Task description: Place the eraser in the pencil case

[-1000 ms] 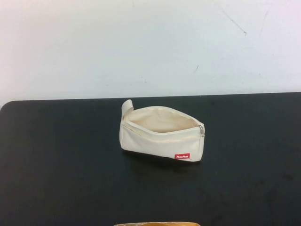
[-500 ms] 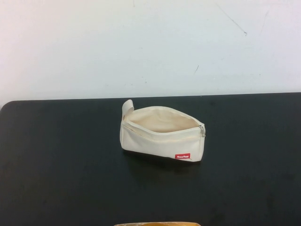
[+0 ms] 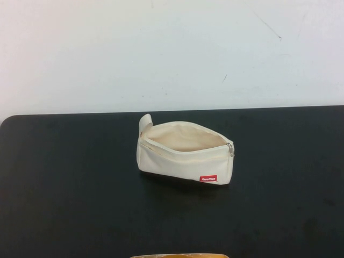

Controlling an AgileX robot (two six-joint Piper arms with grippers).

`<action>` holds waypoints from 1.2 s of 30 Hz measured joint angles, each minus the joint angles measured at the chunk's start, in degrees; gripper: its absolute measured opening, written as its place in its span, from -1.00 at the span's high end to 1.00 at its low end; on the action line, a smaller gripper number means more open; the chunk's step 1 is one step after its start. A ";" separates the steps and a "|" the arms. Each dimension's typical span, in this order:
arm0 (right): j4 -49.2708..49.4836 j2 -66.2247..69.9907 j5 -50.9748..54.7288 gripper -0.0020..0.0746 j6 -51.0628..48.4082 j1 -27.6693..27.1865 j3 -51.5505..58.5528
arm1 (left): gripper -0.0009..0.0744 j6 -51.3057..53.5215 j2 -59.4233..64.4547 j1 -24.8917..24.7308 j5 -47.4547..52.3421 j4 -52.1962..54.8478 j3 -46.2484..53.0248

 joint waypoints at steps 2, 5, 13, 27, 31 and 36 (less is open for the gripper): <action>0.00 0.00 0.00 0.95 0.00 0.00 0.00 | 0.98 0.00 0.00 0.00 0.62 -0.13 0.00; 0.00 0.00 0.00 0.95 0.00 0.00 0.00 | 0.98 0.00 0.00 0.00 1.08 -0.54 0.00; 0.00 0.00 0.00 0.95 0.00 0.00 0.00 | 0.98 -1.00 -2.56 2.50 -7.44 -2.42 12.23; 0.00 0.00 0.00 0.95 0.00 0.00 0.00 | 0.98 -9.75 -22.36 22.35 -38.57 -9.04 54.60; 0.00 0.00 0.00 0.95 0.00 0.00 0.00 | 0.98 -12.69 -25.12 25.97 -34.02 -9.17 55.37; 0.00 0.00 0.00 0.95 0.00 0.00 0.00 | 0.98 -11.63 -25.24 26.69 -26.65 -9.09 55.37</action>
